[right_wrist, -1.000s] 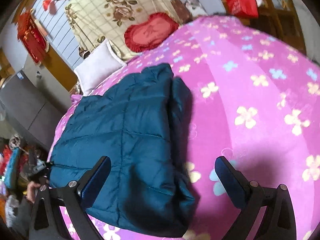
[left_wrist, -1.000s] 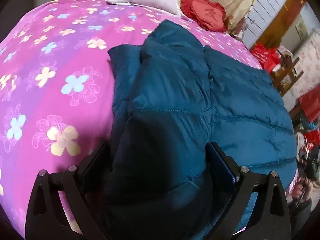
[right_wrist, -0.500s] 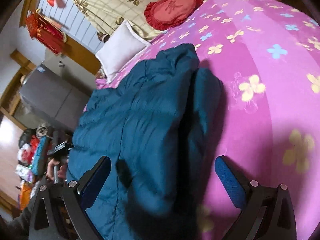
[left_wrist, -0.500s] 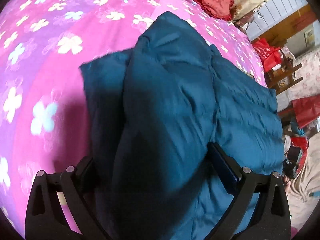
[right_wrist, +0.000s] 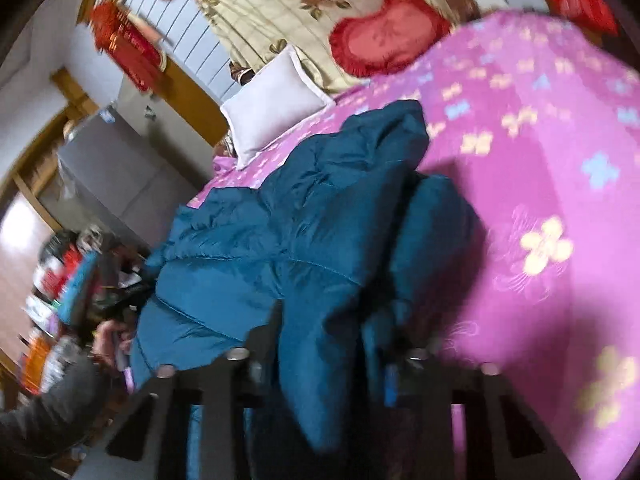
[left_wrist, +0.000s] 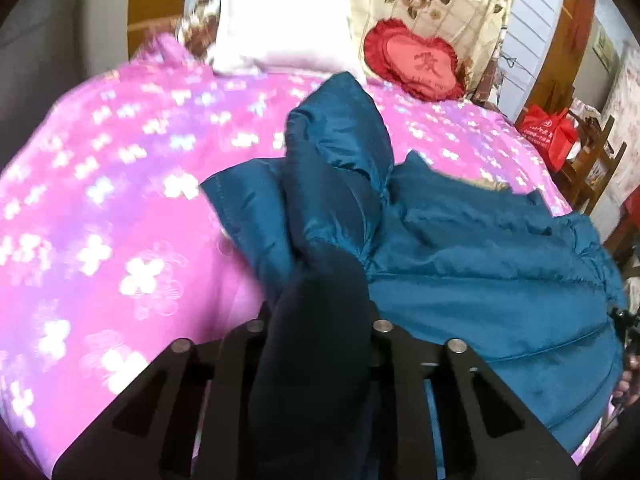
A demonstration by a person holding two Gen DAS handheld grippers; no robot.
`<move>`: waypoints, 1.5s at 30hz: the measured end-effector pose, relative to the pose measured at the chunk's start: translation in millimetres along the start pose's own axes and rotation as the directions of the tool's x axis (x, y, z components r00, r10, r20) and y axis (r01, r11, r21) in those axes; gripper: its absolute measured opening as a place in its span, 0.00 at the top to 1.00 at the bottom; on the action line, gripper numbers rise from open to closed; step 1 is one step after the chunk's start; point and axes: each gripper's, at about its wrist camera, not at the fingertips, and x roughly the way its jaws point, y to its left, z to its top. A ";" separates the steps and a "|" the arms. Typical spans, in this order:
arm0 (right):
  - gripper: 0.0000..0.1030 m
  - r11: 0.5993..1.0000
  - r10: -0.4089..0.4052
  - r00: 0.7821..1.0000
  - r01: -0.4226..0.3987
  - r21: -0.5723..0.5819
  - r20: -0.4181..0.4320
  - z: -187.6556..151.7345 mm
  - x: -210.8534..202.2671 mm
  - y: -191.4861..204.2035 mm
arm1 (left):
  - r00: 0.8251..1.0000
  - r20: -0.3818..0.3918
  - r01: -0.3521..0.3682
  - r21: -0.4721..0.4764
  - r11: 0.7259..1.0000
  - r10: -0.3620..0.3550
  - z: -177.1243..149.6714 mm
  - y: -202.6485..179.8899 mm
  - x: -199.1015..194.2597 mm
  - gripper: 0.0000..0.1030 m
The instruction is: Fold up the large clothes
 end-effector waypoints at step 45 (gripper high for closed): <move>0.01 0.814 -0.556 0.795 0.580 -0.033 0.242 -181.1 -209.7 241.2 | 0.995 0.098 -0.047 0.249 0.967 0.023 -146.9 -173.7 -231.3 0.00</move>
